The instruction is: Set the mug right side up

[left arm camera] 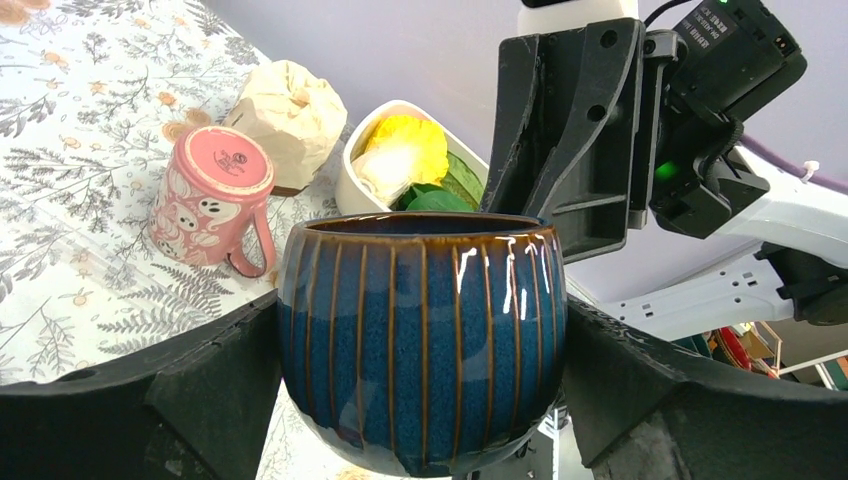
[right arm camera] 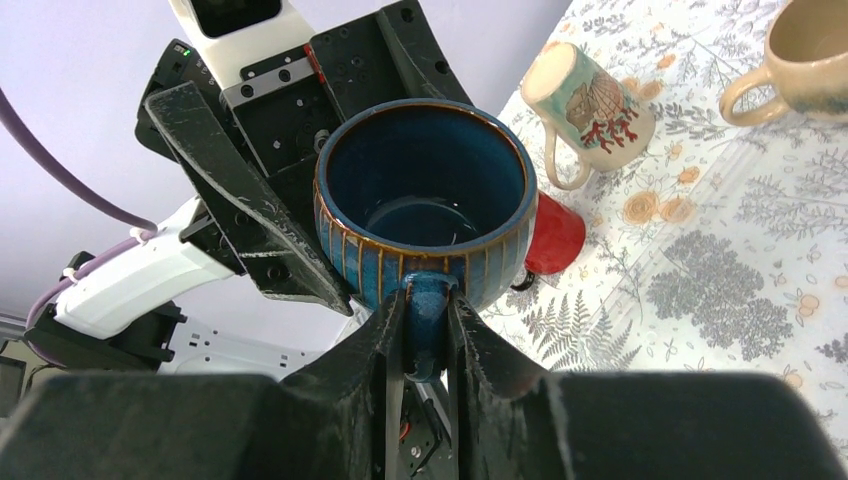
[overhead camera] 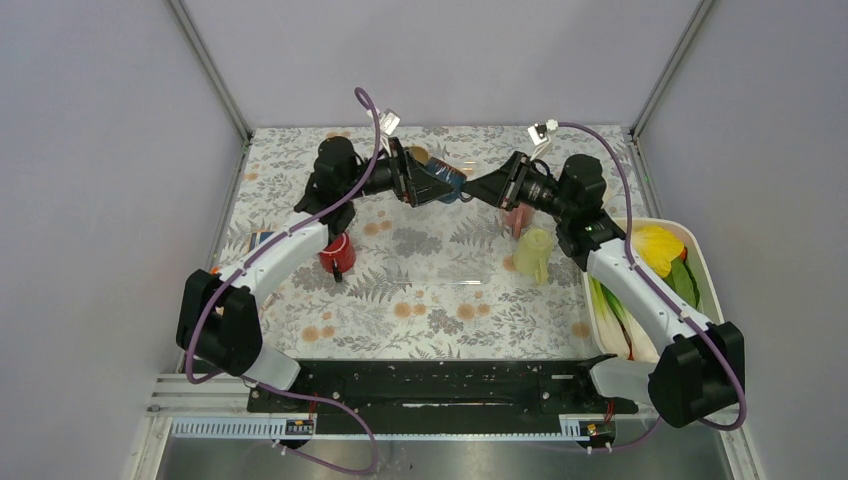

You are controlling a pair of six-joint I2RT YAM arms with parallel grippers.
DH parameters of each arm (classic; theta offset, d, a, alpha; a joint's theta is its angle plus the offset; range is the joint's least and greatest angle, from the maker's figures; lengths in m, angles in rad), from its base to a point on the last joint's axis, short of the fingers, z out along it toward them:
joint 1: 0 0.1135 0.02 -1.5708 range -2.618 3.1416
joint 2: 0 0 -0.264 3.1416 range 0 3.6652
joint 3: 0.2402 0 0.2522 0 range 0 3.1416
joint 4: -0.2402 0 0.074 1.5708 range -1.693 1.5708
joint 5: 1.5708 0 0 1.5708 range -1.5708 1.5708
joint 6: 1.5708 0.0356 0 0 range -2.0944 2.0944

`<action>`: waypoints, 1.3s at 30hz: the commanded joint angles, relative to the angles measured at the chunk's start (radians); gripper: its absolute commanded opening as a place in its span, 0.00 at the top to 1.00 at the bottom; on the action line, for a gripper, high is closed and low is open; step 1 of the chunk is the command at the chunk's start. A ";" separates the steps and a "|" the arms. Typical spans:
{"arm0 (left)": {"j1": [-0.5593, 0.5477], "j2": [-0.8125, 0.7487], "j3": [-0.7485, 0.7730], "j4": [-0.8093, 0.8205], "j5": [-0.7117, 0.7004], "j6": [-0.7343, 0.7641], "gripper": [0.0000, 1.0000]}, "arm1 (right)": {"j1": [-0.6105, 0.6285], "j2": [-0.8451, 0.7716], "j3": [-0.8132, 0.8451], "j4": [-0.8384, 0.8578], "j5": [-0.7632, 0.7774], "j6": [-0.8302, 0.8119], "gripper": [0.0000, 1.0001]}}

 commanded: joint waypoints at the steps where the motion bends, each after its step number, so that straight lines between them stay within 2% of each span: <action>1: 0.022 -0.018 0.063 0.077 0.035 -0.085 0.01 | 0.010 -0.051 0.069 0.078 0.031 -0.059 1.00; 10: 0.058 -0.018 0.042 0.236 0.086 -0.238 0.01 | 0.000 -0.060 0.068 0.115 0.009 -0.034 1.00; 29: 0.170 -0.039 0.063 0.259 0.054 -0.297 0.01 | -0.010 -0.099 0.067 0.125 -0.013 -0.021 1.00; 36: 0.224 -0.057 0.084 0.198 0.041 -0.245 0.01 | -0.015 -0.110 0.071 0.104 -0.005 -0.052 1.00; 39: 0.264 -0.077 0.109 0.066 0.026 -0.140 0.01 | -0.015 -0.115 0.087 0.036 0.035 -0.136 1.00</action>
